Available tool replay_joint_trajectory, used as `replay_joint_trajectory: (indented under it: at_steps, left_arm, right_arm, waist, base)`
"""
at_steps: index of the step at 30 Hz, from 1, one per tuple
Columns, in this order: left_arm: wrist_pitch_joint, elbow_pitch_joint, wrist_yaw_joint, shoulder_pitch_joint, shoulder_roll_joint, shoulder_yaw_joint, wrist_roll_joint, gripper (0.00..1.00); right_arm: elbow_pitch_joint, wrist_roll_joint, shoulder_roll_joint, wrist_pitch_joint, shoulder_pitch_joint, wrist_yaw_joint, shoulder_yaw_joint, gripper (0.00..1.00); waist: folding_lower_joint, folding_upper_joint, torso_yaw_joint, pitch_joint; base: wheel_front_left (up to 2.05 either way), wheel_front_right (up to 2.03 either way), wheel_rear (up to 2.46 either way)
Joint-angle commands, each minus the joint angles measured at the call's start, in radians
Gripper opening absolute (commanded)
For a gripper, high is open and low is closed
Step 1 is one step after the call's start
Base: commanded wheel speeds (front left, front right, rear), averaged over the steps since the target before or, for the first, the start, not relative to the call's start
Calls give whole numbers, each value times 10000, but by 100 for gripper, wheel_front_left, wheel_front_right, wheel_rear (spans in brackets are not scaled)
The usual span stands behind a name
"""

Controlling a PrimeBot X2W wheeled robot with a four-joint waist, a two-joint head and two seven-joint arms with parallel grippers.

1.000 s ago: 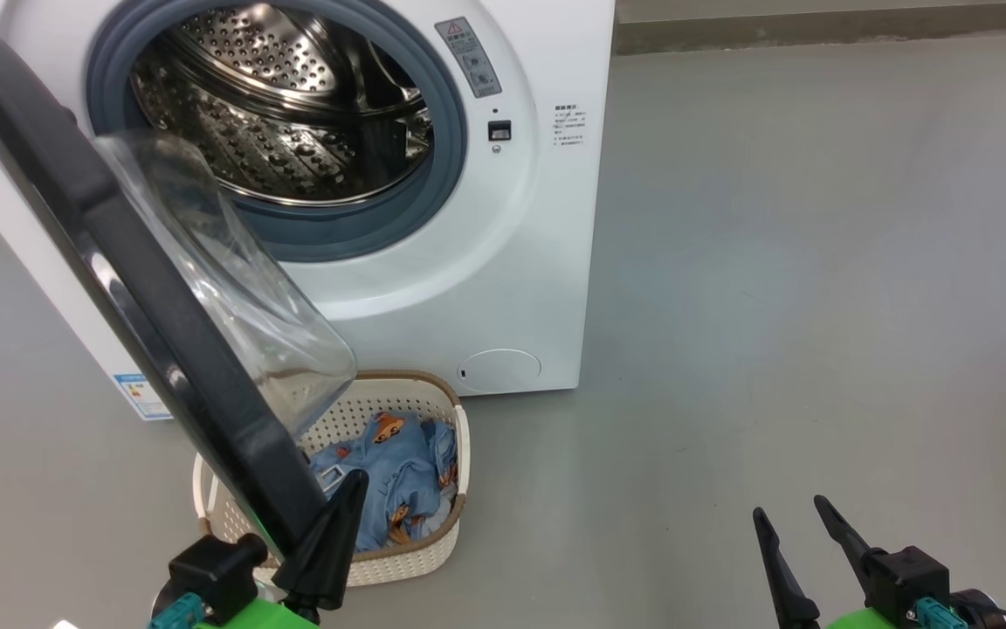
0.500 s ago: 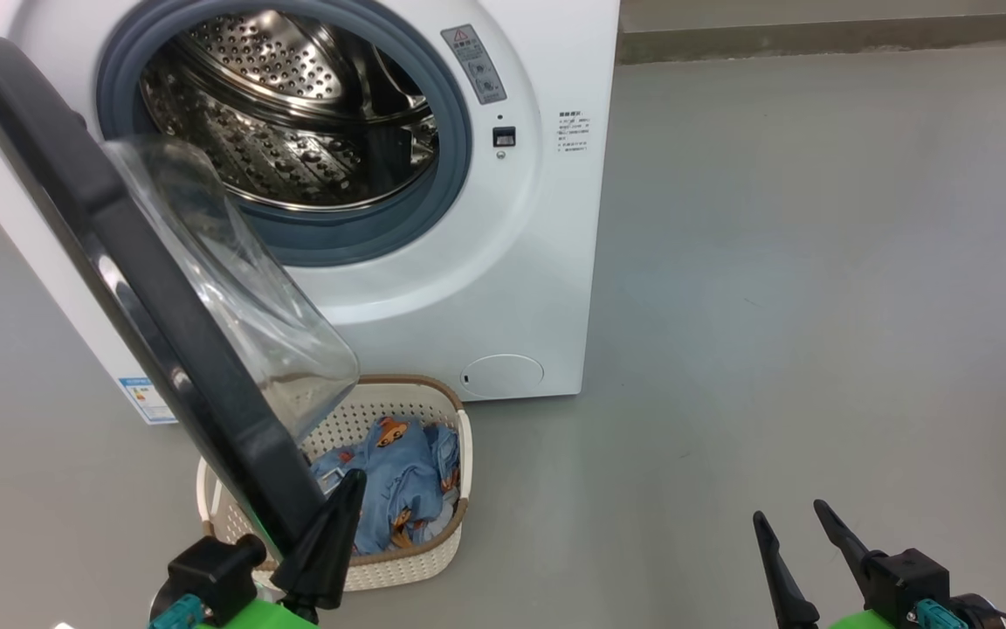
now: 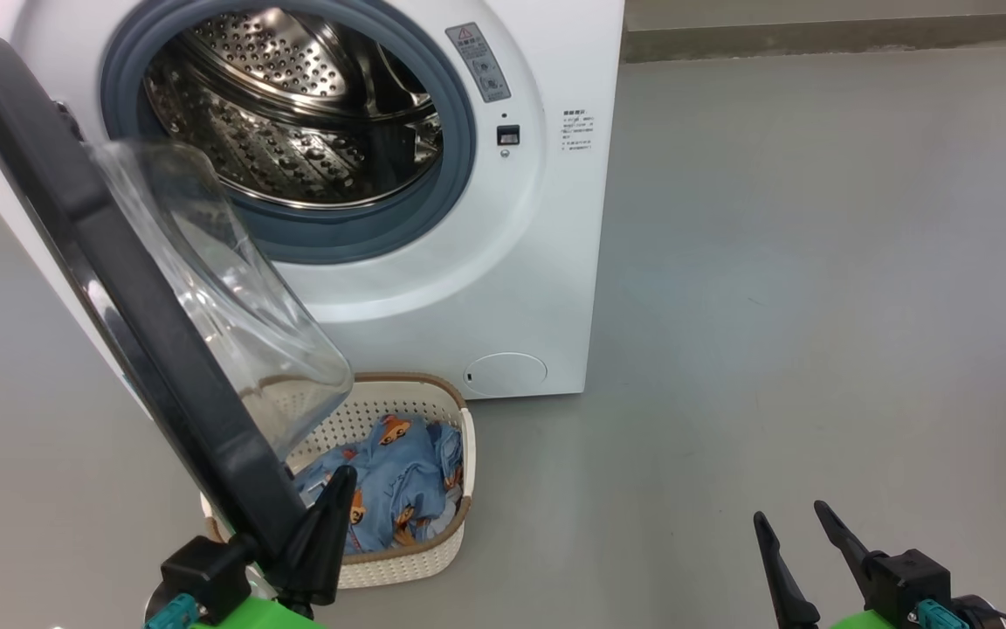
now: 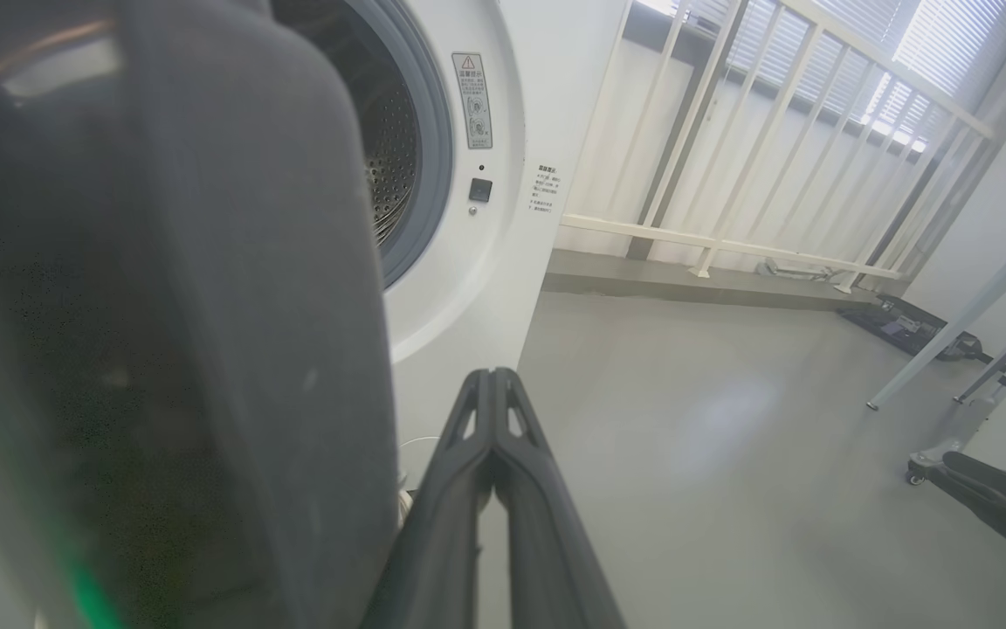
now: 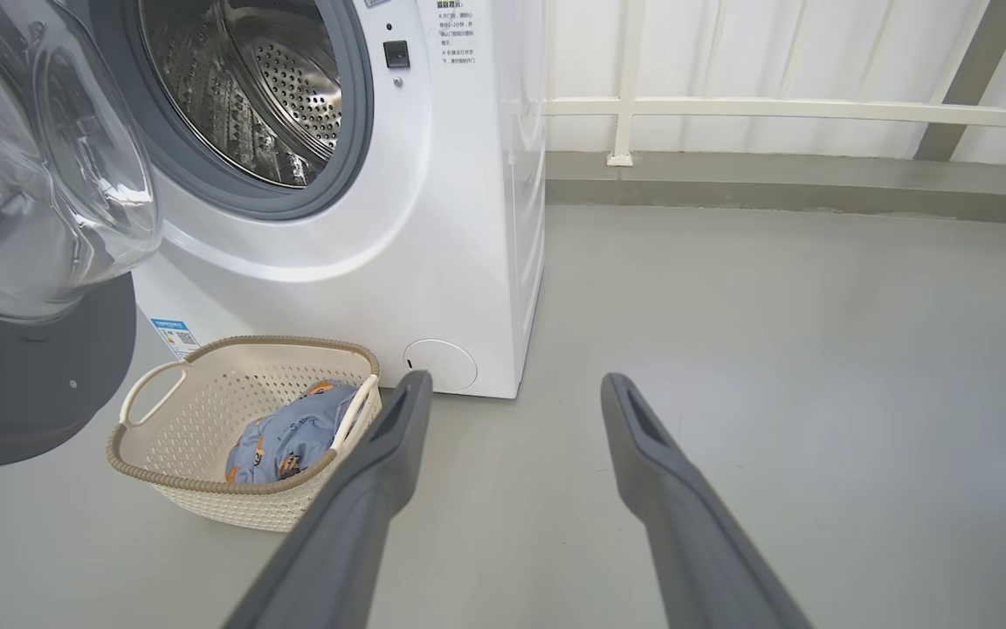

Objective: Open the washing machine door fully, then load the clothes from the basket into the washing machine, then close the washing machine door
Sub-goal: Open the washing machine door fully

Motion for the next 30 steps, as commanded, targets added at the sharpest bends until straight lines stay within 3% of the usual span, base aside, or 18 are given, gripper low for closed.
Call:
replay_joint_trajectory:
  at_steps: [1,17,30]
  left_arm:
    - [-65,-120,149,-322,378,701,120,0]
    - [-65,-673,149,413,454,966,450,0]
    - [-65,-885,149,857,266,1938,678,0]
  right_arm:
    - [-220,79,-64,-118,-249,62,232,100]
    - [-176,184,-64,-118,-237,62,214,100]
    - [-155,280,-64,-118,-215,62,197,100]
  waist:
    - [0,0,31,6]
    - [0,0,644,7]
    - [0,0,1468,-46]
  base:
    - [0,0,0]
    - [0,0,0]
    - [0,0,0]
